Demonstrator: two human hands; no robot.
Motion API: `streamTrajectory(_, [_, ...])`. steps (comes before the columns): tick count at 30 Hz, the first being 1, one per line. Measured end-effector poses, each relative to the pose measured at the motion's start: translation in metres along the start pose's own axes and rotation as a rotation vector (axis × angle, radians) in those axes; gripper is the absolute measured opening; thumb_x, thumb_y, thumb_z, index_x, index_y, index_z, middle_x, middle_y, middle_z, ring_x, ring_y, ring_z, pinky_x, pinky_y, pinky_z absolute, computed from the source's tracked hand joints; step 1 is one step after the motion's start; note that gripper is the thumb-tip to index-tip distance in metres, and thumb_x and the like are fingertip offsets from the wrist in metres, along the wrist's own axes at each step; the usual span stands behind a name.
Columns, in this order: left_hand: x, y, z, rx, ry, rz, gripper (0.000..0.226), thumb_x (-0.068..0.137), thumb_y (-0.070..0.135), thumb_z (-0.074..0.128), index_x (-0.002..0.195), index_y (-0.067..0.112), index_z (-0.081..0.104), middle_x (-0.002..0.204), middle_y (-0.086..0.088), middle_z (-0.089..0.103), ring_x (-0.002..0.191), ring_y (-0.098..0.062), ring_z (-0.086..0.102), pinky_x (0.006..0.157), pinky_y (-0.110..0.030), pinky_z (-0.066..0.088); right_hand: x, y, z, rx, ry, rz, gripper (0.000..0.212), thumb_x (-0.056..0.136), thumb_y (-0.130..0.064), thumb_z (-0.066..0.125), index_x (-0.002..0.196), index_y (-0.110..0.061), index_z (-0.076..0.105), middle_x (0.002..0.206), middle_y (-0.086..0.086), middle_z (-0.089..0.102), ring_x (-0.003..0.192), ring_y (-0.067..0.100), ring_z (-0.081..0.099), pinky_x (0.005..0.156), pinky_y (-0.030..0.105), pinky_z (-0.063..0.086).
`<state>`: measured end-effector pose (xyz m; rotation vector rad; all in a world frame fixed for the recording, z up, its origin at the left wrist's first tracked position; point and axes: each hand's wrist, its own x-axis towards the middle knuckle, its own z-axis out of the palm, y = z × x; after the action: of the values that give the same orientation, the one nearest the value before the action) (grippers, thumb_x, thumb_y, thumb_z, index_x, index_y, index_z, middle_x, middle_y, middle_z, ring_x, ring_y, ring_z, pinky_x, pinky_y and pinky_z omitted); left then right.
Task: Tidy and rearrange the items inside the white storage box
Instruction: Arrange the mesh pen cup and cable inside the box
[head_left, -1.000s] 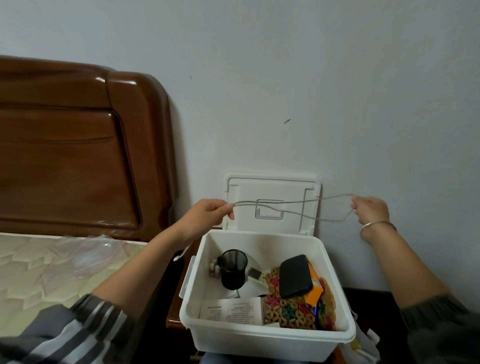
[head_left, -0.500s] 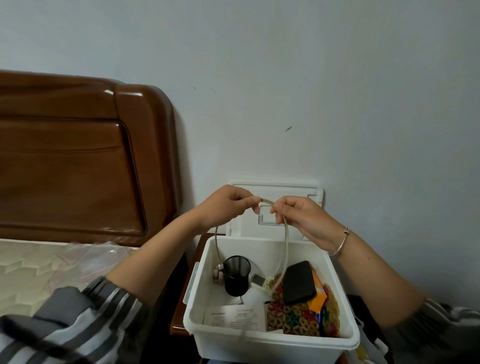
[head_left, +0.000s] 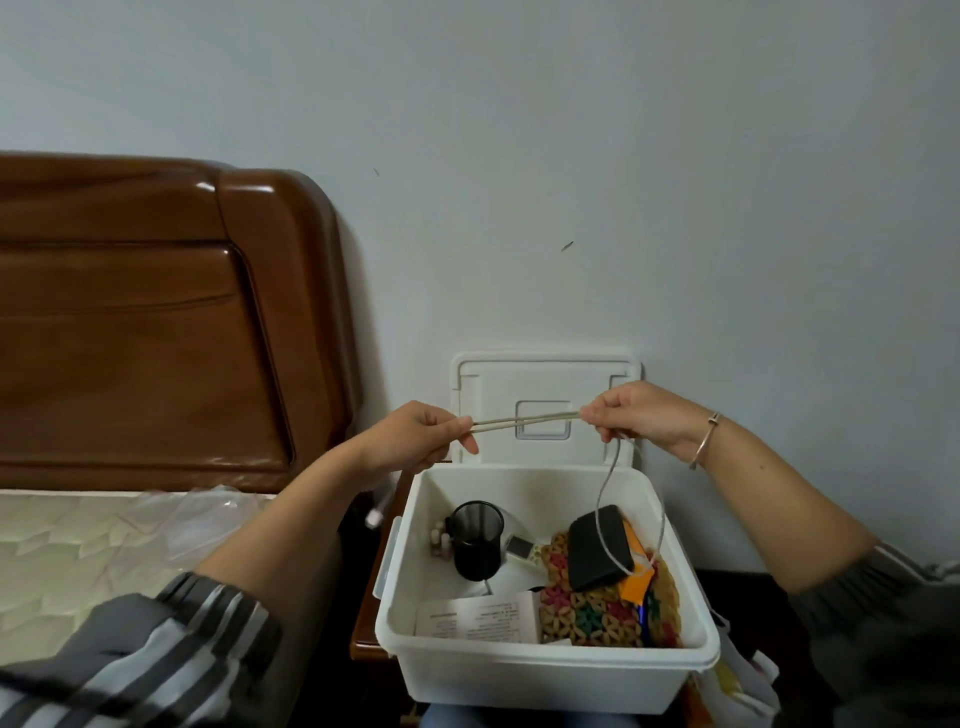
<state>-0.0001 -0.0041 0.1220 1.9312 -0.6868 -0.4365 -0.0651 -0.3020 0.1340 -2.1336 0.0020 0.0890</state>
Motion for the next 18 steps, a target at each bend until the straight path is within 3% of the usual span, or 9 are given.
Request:
streamTrajectory(2, [0.0,-0.014,-0.011,-0.005,0.036,-0.011,0.037,0.098,0.034,0.052,0.085,0.009,0.075,0.049,0.002,0.033,0.045,-0.011,0.029,0.044,-0.015,0.031,0.001,0.013,-0.01,0.025,0.066,0.022,0.032,0.086,-0.039,0.063,0.063,-0.017,0.064,0.059,-0.004,0.061,0.056,0.006,0.047,0.062,0.018,0.043])
streamTrajectory(7, [0.002,-0.045,-0.036,0.026,0.05,-0.059,0.04,0.093,0.048,0.055,0.082,0.016,0.075,0.05,0.006,0.035,0.047,-0.01,0.03,0.046,-0.019,0.031,0.0,0.044,-0.022,0.131,0.22,0.061,0.029,0.087,-0.039,0.062,0.071,-0.015,0.064,0.066,-0.001,0.059,0.07,0.013,0.055,0.077,0.026,0.046])
streamTrajectory(12, [0.005,-0.06,-0.05,0.068,0.169,-0.123,0.039,0.093,0.046,0.055,0.072,0.019,0.075,0.046,0.008,0.036,0.039,-0.007,0.026,0.037,-0.018,0.026,0.0,0.054,-0.018,0.101,0.205,0.056,0.033,0.09,-0.039,0.058,0.082,-0.007,0.063,0.062,-0.003,0.045,0.061,0.01,0.043,0.07,0.024,0.043])
streamTrajectory(15, [0.002,-0.066,-0.06,0.42,0.29,-0.151,0.045,0.096,0.042,0.052,0.063,0.018,0.069,0.042,0.006,0.037,0.036,-0.008,0.031,0.042,-0.022,0.028,0.002,0.052,-0.014,0.056,0.155,0.047,0.031,0.093,-0.038,0.054,0.09,-0.009,0.067,0.057,-0.008,0.039,0.054,0.006,0.035,0.06,0.022,0.037])
streamTrajectory(18, [-0.007,-0.069,-0.065,0.673,0.265,-0.139,0.046,0.099,0.041,0.046,0.06,0.02,0.058,0.047,0.005,0.044,0.043,-0.006,0.04,0.046,-0.018,0.028,0.002,0.052,-0.014,-0.003,0.078,0.035,0.028,0.094,-0.036,0.053,0.092,-0.013,0.069,0.055,-0.009,0.038,0.051,0.005,0.034,0.053,0.018,0.035])
